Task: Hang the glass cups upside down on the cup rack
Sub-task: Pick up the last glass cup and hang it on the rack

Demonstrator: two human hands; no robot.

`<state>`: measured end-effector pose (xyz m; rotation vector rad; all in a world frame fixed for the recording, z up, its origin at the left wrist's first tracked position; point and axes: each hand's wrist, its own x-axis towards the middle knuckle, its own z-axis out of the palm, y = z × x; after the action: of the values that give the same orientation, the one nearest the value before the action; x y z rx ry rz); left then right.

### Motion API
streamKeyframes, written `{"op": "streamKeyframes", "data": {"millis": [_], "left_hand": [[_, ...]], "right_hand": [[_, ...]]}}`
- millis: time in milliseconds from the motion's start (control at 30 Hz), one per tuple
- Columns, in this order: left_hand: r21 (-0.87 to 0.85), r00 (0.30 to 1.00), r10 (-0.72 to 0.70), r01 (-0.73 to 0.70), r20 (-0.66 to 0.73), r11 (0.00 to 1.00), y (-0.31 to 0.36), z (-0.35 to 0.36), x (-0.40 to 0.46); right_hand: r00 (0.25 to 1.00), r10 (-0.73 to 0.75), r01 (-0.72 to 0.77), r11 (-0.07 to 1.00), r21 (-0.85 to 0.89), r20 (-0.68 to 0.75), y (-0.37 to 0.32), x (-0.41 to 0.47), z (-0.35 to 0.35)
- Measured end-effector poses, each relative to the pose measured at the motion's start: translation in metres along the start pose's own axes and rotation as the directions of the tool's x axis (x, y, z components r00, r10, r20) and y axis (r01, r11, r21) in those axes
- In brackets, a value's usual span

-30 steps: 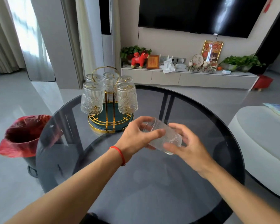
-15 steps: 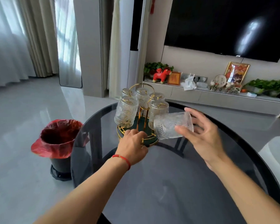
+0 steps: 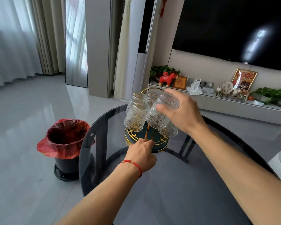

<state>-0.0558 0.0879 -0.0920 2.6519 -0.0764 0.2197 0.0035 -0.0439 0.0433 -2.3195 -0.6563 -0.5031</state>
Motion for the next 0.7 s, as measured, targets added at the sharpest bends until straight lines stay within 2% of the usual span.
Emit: {"op": "streamKeyframes", "data": {"millis": [167,333,700], "left_hand": [[0.005,0.999,0.033,-0.033,-0.008,0.999,-0.003,-0.003,-0.001],[0.019,0.998,0.053,-0.054,0.043,0.998,-0.007,-0.006,-0.001],[0.072,0.997,0.062,-0.065,0.047,0.995,-0.008,-0.002,0.001]], "right_hand": [[1.000,0.017,-0.013,0.987,-0.162,0.023,0.009,0.005,0.032],[0.999,-0.024,0.031,0.943,-0.331,0.026,0.022,0.005,0.057],[0.983,-0.145,0.179,0.896,-0.407,0.114,0.036,-0.001,0.063]]}}
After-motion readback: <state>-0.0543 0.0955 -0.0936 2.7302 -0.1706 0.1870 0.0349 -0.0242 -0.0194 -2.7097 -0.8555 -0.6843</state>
